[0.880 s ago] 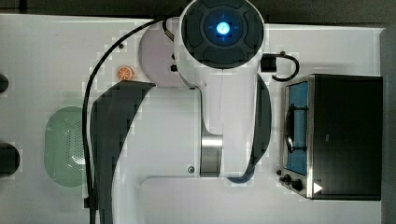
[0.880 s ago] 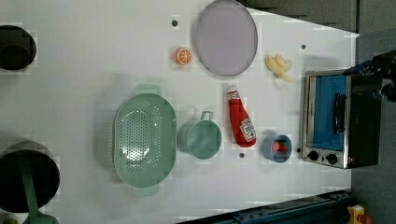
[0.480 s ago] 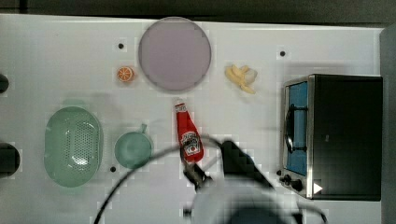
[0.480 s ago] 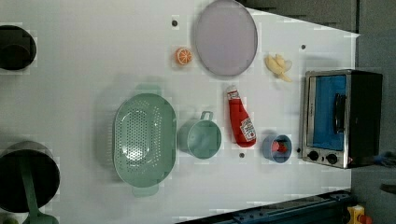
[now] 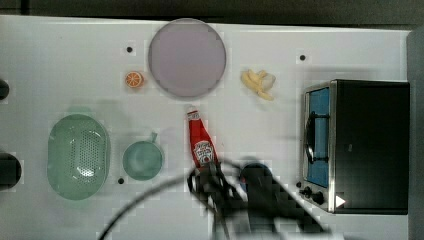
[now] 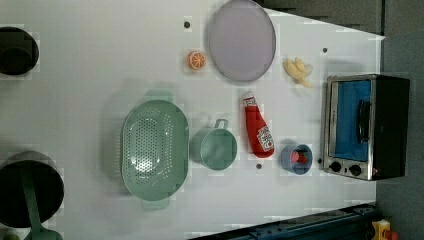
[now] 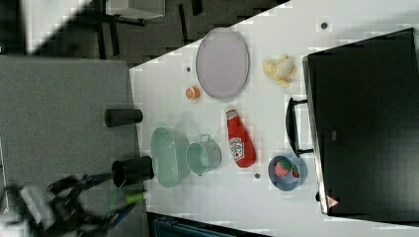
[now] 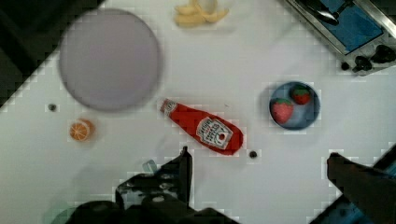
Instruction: Pick ketchup from table and place on oven.
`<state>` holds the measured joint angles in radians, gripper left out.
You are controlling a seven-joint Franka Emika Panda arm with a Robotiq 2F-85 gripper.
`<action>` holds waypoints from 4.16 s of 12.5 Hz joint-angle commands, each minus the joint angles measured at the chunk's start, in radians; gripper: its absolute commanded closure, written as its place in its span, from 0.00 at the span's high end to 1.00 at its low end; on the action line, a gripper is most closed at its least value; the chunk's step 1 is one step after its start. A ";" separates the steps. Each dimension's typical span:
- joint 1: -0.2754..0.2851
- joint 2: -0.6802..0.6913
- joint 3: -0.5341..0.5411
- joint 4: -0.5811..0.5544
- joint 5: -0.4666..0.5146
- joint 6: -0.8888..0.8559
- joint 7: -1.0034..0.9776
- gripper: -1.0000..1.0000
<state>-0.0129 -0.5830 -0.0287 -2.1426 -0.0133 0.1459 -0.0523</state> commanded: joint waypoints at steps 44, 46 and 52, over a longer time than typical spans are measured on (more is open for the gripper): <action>0.009 0.314 -0.216 0.104 0.010 0.035 -0.813 0.61; -0.003 0.358 -0.310 0.145 0.008 0.038 -0.816 0.61; -0.019 0.585 -0.555 0.285 0.004 0.165 -0.894 0.61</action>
<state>-0.0569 0.0092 -0.5649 -1.8936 -0.0138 0.3130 -0.8823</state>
